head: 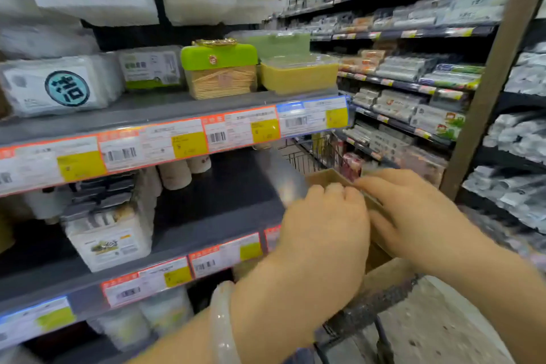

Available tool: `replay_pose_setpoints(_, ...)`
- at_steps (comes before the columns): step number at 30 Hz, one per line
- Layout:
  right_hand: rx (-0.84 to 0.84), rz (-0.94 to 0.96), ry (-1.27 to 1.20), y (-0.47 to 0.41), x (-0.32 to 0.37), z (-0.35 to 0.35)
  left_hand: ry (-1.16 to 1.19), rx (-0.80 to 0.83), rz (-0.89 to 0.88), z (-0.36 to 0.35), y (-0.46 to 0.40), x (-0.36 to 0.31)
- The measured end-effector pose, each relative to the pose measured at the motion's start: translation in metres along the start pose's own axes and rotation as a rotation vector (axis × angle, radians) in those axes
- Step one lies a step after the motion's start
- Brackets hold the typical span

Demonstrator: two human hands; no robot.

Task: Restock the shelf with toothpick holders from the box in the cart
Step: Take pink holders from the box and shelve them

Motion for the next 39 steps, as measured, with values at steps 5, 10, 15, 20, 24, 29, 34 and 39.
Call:
replay_pose_setpoints(5,0.304,-0.167,0.006,0.032,-0.054,-0.086,0.156,0.171,-0.057,-0.103,-0.017,-0.054)
replay_pose_setpoints(10,0.5,-0.217,0.026,0.062,-0.114,-0.158,0.131,0.326,-0.003,-0.174,-0.038,-0.091)
replay_pose_setpoints(15,0.568,-0.227,-0.01,0.093,-0.174,-0.206,0.168,0.462,0.061,-0.235,-0.056,-0.126)
replay_pose_setpoints(20,0.608,-0.235,-0.037,0.121,-0.231,-0.241,0.211,0.572,0.158,-0.288,-0.065,-0.15)
replay_pose_setpoints(24,0.694,-0.246,-0.07,0.132,-0.26,-0.269,0.232,0.619,0.218,-0.319,-0.067,-0.163)
replay_pose_setpoints(29,0.755,-0.228,-0.147,0.12,-0.27,-0.298,0.271,0.601,0.293,-0.343,-0.075,-0.154)
replay_pose_setpoints(34,0.761,-0.196,-0.172,0.088,-0.276,-0.327,0.285,0.582,0.315,-0.365,-0.108,-0.133)
replay_pose_setpoints(39,0.756,-0.213,-0.189,0.03,-0.289,-0.354,0.335,0.61,0.365,-0.392,-0.149,-0.097)
Point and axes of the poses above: each hand's wrist, its own y-axis away from the middle knuckle, its own z-axis out of the back of the hand, x = y × z, the point moved 8 cm from there along -y, towards the middle knuckle, and after that the axes turned 4 degrees about -z, right-handed, at the moved point
